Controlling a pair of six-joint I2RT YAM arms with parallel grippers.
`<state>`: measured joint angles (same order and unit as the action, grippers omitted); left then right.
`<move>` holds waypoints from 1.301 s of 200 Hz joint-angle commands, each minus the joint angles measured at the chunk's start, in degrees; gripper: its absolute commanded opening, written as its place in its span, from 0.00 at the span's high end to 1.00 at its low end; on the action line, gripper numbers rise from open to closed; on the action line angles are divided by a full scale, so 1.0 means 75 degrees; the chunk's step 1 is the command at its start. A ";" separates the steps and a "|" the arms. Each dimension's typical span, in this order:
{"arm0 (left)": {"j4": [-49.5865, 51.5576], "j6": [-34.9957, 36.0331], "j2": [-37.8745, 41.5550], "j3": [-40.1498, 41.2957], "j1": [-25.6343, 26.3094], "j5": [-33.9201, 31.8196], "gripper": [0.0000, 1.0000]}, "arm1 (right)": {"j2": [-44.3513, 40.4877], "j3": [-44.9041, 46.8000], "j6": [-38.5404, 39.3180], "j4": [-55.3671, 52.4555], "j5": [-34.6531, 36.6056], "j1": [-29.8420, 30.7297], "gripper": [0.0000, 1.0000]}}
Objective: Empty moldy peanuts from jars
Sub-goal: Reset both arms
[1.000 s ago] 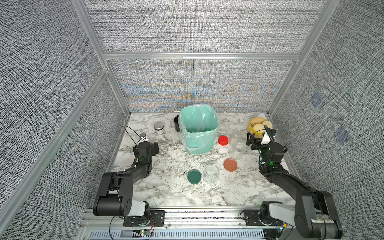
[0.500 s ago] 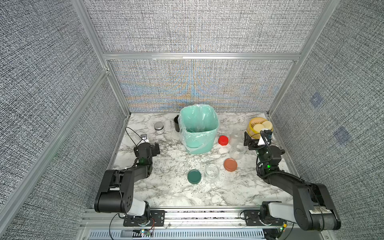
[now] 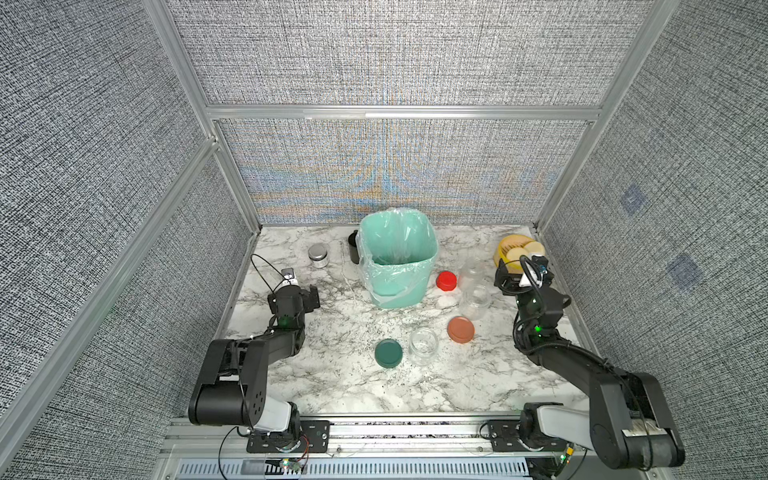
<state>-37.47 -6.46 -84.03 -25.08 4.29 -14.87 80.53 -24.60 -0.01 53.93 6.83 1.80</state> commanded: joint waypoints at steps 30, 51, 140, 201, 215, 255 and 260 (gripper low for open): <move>-0.0066 0.0001 0.0024 -0.0031 -0.0001 0.0026 0.01 | -0.0425 0.0419 -0.0144 -0.0583 0.0228 0.0034 0.02; -0.0063 0.0005 0.0015 -0.0033 -0.0001 0.0017 0.00 | -0.0168 0.1292 -0.0348 0.0806 0.0247 0.0039 0.02; -0.0062 -0.0005 0.0022 -0.0031 -0.0002 0.0018 0.01 | 0.0954 0.1908 -0.0373 0.3099 0.1195 0.0075 0.02; -0.0066 0.0006 0.0021 -0.0037 -0.0001 0.0012 0.00 | 0.0858 0.2158 -0.0549 0.3394 0.1492 0.0064 0.02; -0.0060 0.0006 0.0020 -0.0031 0.0003 0.0013 0.00 | 0.0858 0.2177 -0.0552 0.3415 0.1492 0.0058 0.02; -0.0060 0.0006 0.0016 -0.0031 0.0005 0.0010 0.01 | 0.0852 0.2167 -0.0526 0.3403 0.1459 0.0075 0.02; -0.0060 0.0006 0.0014 -0.0031 0.0009 0.0014 0.00 | 0.0851 0.2154 -0.0518 0.3403 0.1468 0.0069 0.02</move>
<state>-37.47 -6.42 -84.03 -25.08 4.36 -14.87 86.94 -8.25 -3.75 76.58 17.34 2.22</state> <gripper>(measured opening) 0.995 0.980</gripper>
